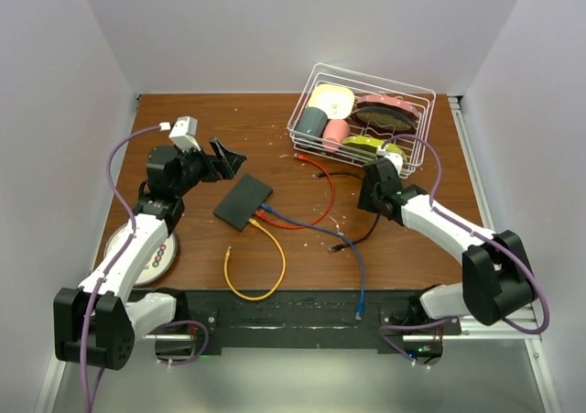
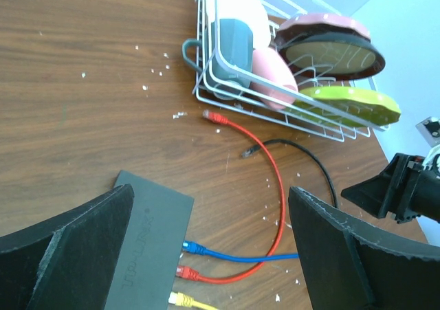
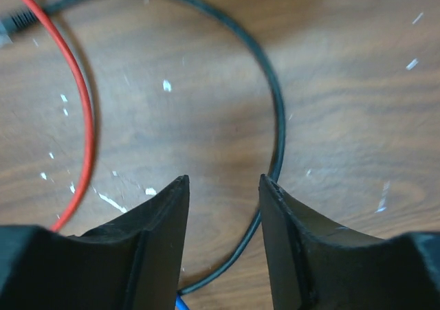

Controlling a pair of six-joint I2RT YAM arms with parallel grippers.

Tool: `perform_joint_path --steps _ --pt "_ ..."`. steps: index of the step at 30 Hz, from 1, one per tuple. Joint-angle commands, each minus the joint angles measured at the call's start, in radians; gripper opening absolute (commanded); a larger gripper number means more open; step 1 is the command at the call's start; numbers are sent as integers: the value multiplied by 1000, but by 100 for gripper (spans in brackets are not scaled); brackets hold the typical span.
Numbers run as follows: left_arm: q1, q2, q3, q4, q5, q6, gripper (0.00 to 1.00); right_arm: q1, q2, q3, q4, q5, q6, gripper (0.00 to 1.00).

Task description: Insert the plug into the switch port

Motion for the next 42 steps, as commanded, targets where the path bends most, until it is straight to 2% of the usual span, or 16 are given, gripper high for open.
perform_joint_path --steps 1,7,18,19,22,23,29,30,32,34,39,42 --pt "1 15 -14 46 45 -6 100 -6 9 -46 21 -82 69 48" --pt "1 15 -34 66 71 -17 100 -6 -2 -115 3 -111 142 53" --pt "1 0 -46 83 86 -26 100 -6 24 -191 26 -186 219 50" --pt "1 -2 -49 84 89 -27 100 -4 27 -196 24 -194 219 38" --pt "1 -6 -57 93 98 -28 100 -3 39 -207 21 -231 224 31" --pt "1 -6 -58 101 100 -31 100 -3 44 -217 30 -237 227 24" --pt "1 1 -68 121 115 -37 100 24 52 -221 49 -222 233 23" --pt "1 3 -68 122 121 -38 100 28 55 -216 52 -222 231 11" --pt "1 7 -68 126 127 -41 100 30 71 -202 59 -222 240 0" --pt "1 9 -72 129 134 -41 100 31 64 -205 73 -234 257 0" --pt "1 14 -80 133 152 -41 100 31 -54 -244 226 -298 355 0" --pt "1 23 -85 138 164 -43 100 33 -114 -236 256 -278 375 0"
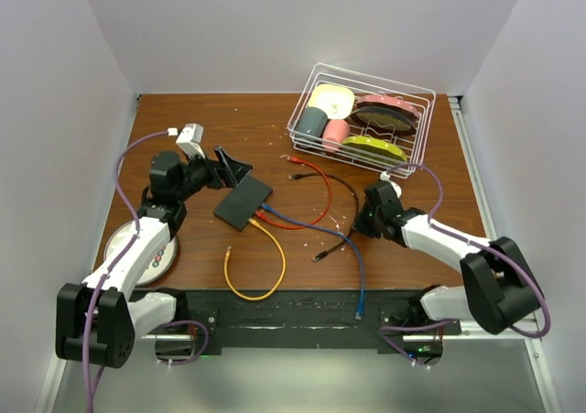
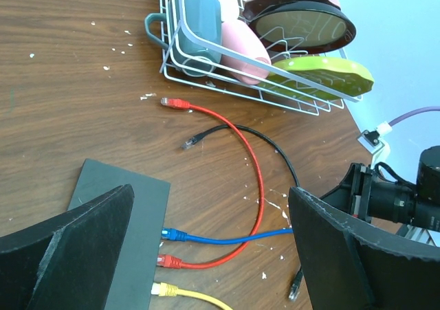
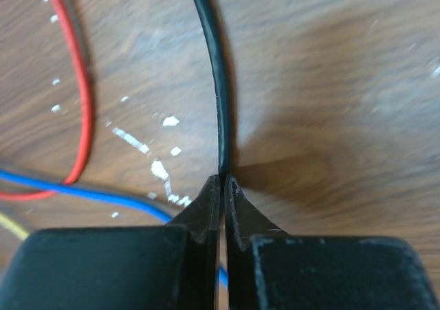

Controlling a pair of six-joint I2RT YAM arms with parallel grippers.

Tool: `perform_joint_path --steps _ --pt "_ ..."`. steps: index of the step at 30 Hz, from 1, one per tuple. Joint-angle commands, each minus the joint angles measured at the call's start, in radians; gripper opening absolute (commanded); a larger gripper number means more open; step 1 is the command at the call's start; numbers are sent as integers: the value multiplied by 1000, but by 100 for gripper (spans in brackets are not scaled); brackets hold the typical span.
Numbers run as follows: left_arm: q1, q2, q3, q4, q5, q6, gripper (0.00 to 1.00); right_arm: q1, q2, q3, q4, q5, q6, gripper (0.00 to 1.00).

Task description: Insert the plug into the switch port

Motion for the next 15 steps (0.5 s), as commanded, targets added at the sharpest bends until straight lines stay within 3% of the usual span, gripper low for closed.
perform_joint_path --steps 1,10,15 --pt "1 13 -20 60 42 -23 100 7 -102 1 98 17 76 0" --pt "-22 90 -26 143 155 -46 100 7 -251 56 56 194 48 0" --pt "-71 110 0 149 163 -31 99 7 -224 134 53 216 -36 0"
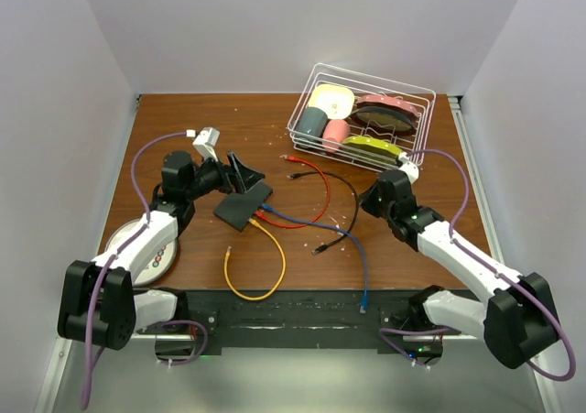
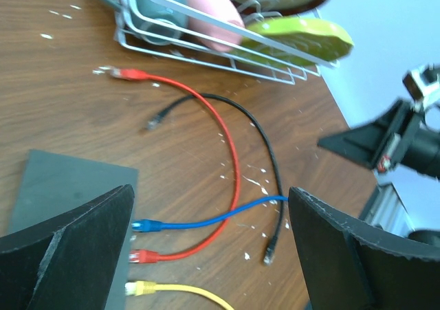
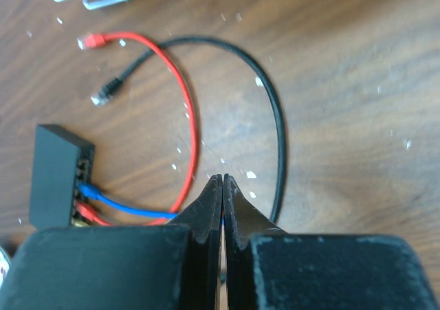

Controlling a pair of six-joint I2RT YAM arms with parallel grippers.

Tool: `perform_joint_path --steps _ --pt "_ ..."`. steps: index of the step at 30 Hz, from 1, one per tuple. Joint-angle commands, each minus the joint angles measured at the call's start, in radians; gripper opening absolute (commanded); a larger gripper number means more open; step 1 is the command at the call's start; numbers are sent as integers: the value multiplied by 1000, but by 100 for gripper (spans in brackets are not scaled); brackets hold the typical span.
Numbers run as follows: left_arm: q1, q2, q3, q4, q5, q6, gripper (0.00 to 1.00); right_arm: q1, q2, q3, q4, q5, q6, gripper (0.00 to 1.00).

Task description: Insert the plug into the switch port

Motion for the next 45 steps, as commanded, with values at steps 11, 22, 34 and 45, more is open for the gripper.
perform_joint_path --steps 11,22,34,45 --pt "-71 11 47 2 3 31 99 22 267 252 59 -166 -417 67" --pt "-71 123 131 -47 -74 37 98 106 516 505 59 -237 -554 93" --pt "-169 537 450 -168 -160 151 79 100 435 501 -4 -208 -557 95" --pt "-290 745 577 -145 -367 258 79 62 314 430 -37 -213 -584 97"
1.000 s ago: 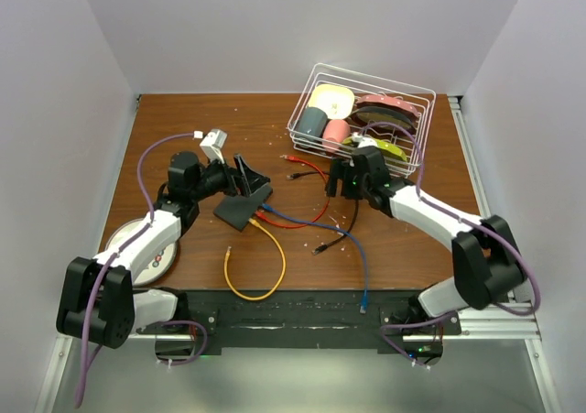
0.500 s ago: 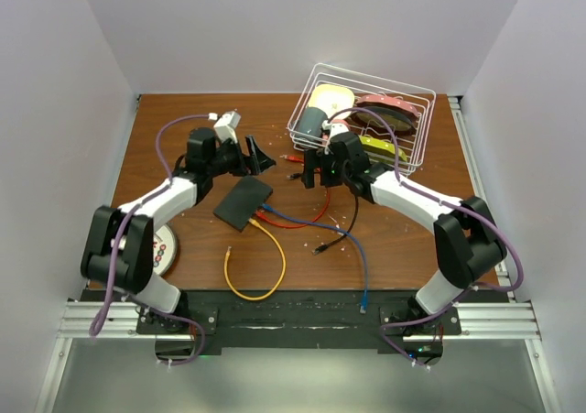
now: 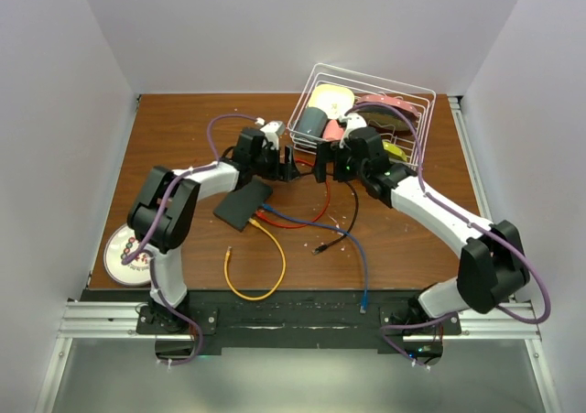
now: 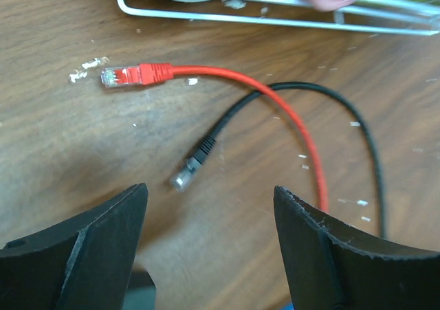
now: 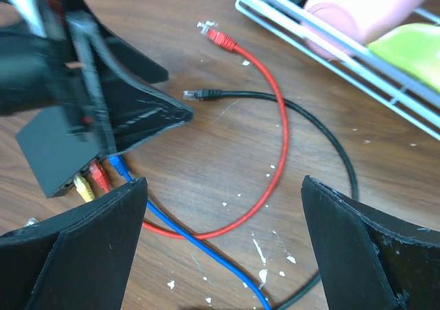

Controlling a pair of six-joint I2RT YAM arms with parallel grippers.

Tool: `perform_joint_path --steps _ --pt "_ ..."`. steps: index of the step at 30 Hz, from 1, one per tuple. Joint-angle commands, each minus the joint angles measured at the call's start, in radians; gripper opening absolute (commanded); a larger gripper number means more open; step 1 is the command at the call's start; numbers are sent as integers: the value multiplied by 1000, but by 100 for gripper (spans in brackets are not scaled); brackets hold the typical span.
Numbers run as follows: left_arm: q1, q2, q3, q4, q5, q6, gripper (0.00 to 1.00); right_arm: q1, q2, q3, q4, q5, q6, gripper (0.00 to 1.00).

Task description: Insert the plug into the switch port

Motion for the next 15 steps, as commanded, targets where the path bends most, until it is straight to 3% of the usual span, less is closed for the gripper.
perform_joint_path --steps 1,9,12,13,15 --pt "-41 51 76 22 -122 95 79 -12 -59 -27 -25 12 -29 98" --pt "-63 140 113 33 -185 115 74 -22 -91 -41 -42 50 -40 98" --pt "-72 151 95 54 -189 136 63 -26 -85 -36 -45 58 -40 98" --pt "-75 153 85 65 -191 144 54 -28 -84 -35 -44 55 -38 99" --pt "-75 159 56 103 -182 150 45 -29 -81 -33 -38 54 -35 98"
